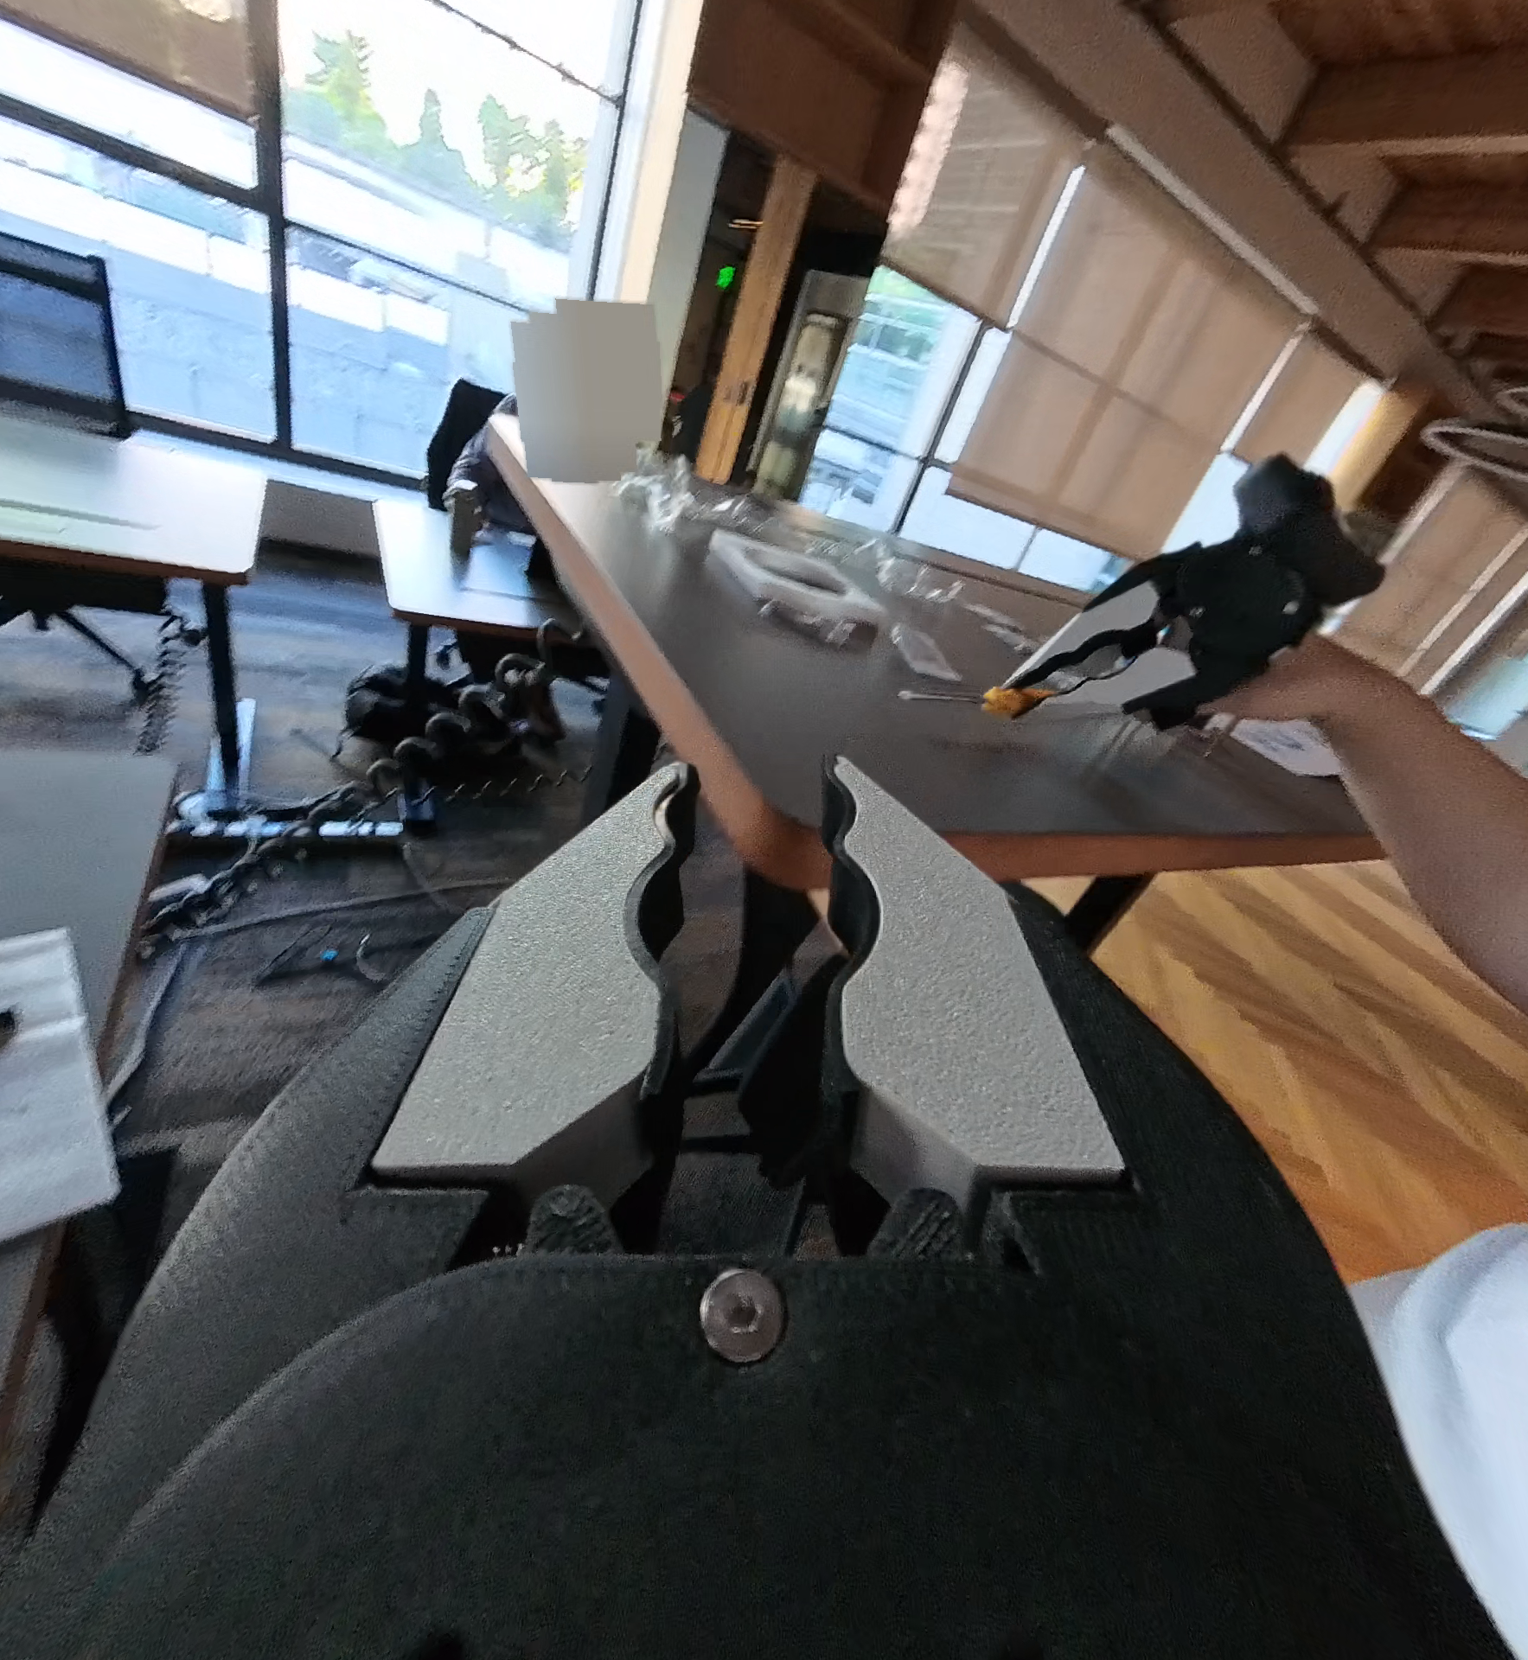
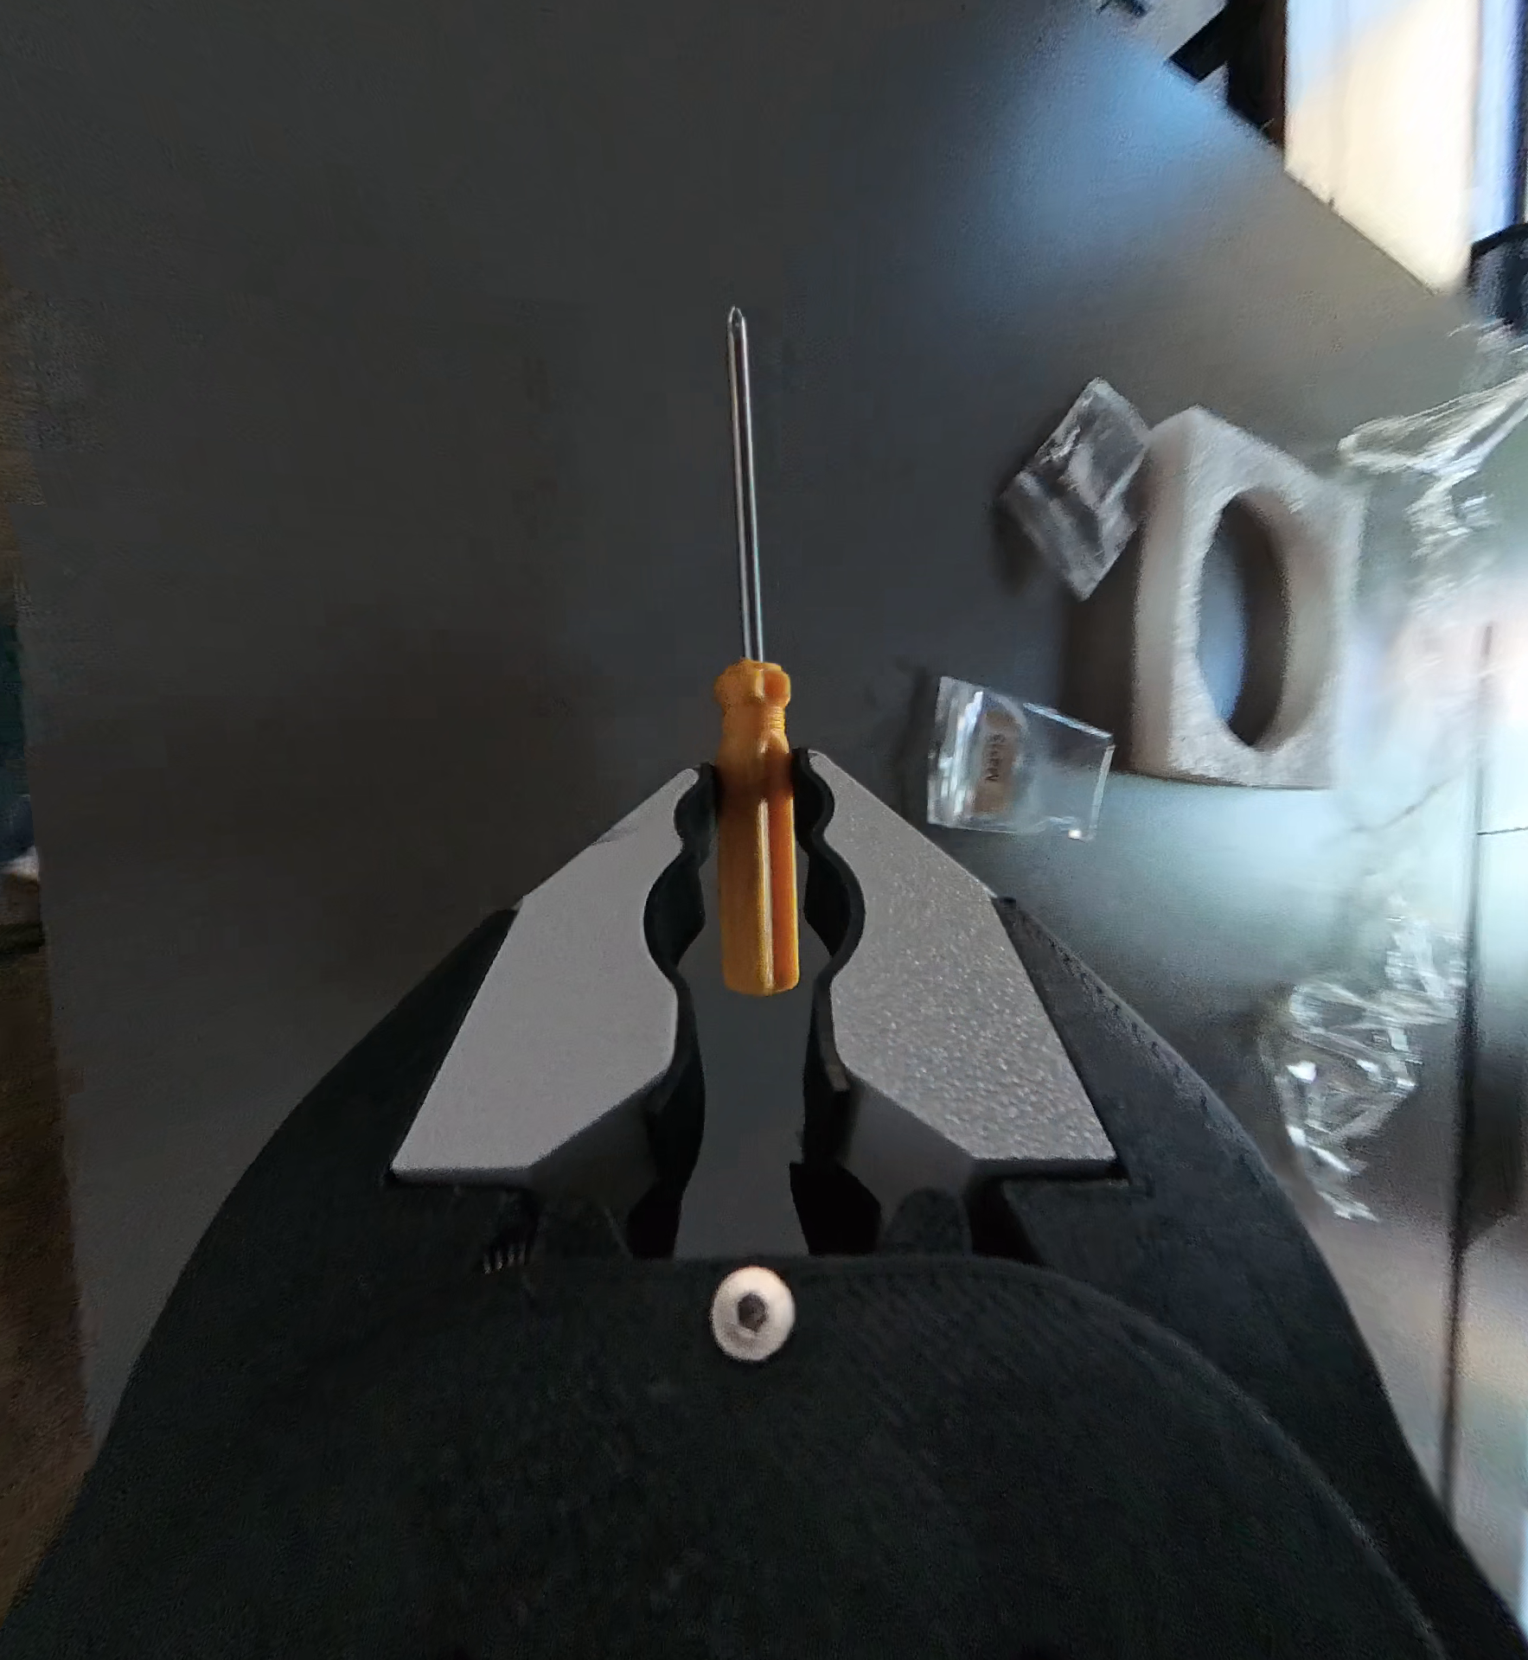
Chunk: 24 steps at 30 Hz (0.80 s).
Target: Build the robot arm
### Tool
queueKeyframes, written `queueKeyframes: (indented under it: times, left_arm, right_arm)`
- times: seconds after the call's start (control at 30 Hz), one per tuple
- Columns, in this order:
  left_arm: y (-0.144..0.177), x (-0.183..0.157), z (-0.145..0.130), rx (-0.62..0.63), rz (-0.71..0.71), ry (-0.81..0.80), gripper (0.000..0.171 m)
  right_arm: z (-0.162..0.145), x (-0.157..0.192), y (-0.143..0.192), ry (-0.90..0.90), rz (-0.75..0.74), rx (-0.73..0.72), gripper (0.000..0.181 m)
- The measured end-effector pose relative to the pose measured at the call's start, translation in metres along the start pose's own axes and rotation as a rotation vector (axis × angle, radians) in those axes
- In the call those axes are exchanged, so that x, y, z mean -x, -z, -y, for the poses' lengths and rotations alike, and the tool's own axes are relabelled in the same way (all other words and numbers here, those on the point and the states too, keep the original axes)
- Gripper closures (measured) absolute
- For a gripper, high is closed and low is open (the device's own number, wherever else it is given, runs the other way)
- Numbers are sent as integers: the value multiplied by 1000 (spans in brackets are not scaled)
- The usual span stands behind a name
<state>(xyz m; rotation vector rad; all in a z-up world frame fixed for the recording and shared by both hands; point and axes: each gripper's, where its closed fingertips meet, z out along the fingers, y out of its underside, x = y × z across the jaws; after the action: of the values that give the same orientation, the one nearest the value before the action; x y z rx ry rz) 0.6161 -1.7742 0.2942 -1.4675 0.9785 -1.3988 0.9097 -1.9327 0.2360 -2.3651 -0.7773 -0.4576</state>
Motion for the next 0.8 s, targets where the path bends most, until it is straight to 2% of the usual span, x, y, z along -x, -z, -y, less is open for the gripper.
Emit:
queueKeyframes:
  times: [0.1,0.23,0.43,0.57,0.63,0.73,0.8]
  left_arm:
    - [28,4,-10,45,90,7,146]
    - [67,12,-5,39,172,20,146]
    - [129,43,14,17,268,-25,144]
    - [184,81,24,17,302,-34,143]
    - [217,106,29,22,314,-43,143]
    - [266,149,32,47,304,-69,143]
    - [298,186,29,104,324,-70,143]
  right_arm:
    - [-2,8,-3,-77,136,28,165]
    - [-2,3,-7,-185,214,51,160]
    - [10,-5,-8,-266,104,-12,138]
    - [46,-15,3,-408,-72,-135,122]
    - [92,-14,21,-430,-193,-253,122]
    - [228,23,53,-399,-207,-626,128]
    - [309,55,35,-380,-126,-704,132]
